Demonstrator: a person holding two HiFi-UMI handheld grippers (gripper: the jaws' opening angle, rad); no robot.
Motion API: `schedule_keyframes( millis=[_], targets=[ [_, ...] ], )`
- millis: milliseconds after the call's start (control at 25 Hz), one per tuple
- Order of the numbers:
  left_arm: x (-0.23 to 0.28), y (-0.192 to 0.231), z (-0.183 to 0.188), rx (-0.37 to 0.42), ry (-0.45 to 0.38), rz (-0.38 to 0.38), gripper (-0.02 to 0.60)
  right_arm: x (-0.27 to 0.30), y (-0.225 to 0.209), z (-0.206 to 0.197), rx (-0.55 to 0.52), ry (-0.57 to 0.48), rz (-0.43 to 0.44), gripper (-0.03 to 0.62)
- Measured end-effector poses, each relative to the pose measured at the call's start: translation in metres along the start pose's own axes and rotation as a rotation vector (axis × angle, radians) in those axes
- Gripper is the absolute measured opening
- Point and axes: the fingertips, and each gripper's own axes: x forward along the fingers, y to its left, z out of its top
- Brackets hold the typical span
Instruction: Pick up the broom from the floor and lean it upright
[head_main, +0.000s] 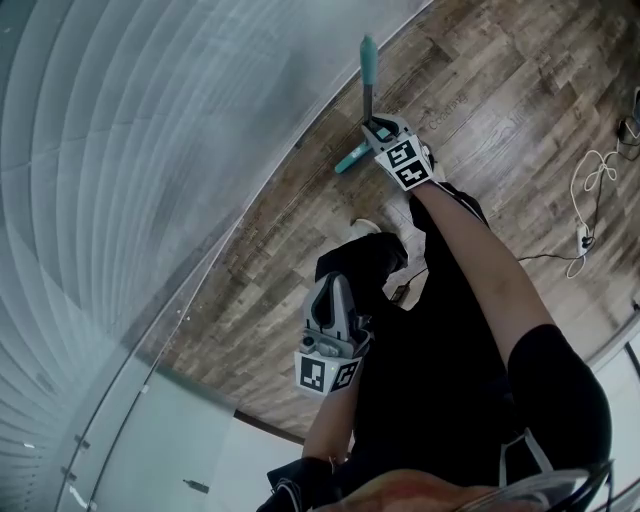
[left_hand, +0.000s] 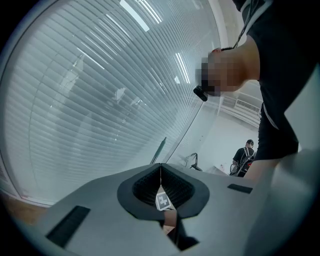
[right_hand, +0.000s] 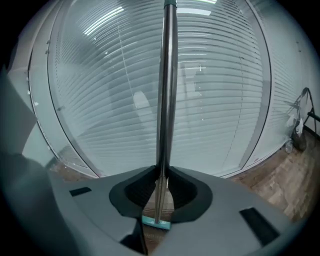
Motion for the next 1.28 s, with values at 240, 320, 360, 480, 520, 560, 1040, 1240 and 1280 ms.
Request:
schedule_keyframes(
  millis=[240, 320, 360, 480, 520, 560, 1040, 1240, 1280],
  targets=[
    [0.001, 0.011, -0.009, -0.016, 0.000, 0.027, 0.020, 0.026, -0.008, 0.015, -0.042, -0.002, 0.007, 0.086],
    [0.001, 0.009, -0.009, -0.028, -0.003, 0.016, 0.020, 0.031, -0.008, 0.018, -0.062, -0.002, 0.010, 0.087],
    [0.001, 0.008, -0.008, -0.032, -0.005, 0.007, 0.020, 0.032, -0.008, 0.019, -0.066, -0.005, 0.012, 0.087],
    [0.001, 0.003, -0.008, -0.038, -0.006, -0.007, 0.020, 0.031, -0.007, 0.018, -0.077, -0.012, 0.011, 0.091],
    [0.001, 0.003, -0.008, -0.040, -0.004, -0.005, 0.020, 0.030, -0.007, 0.018, -0.084, -0.020, 0.014, 0.092],
    [0.002, 0.004, -0.009, -0.042, -0.003, -0.002, 0.020, 0.030, -0.006, 0.020, -0.093, -0.033, 0.021, 0.092],
    [0.008, -0.003, -0.010, -0.068, 0.005, -0.018, 0.020, 0.022, -0.032, 0.081, -0.071, -0.202, 0.025, 0.176],
    [0.008, -0.002, -0.005, -0.064, 0.006, -0.017, 0.020, 0.016, -0.035, 0.090, -0.058, -0.235, 0.027, 0.131],
    [0.009, -0.001, -0.005, -0.064, 0.009, -0.015, 0.020, 0.015, -0.036, 0.091, -0.051, -0.237, 0.023, 0.114]
  ],
)
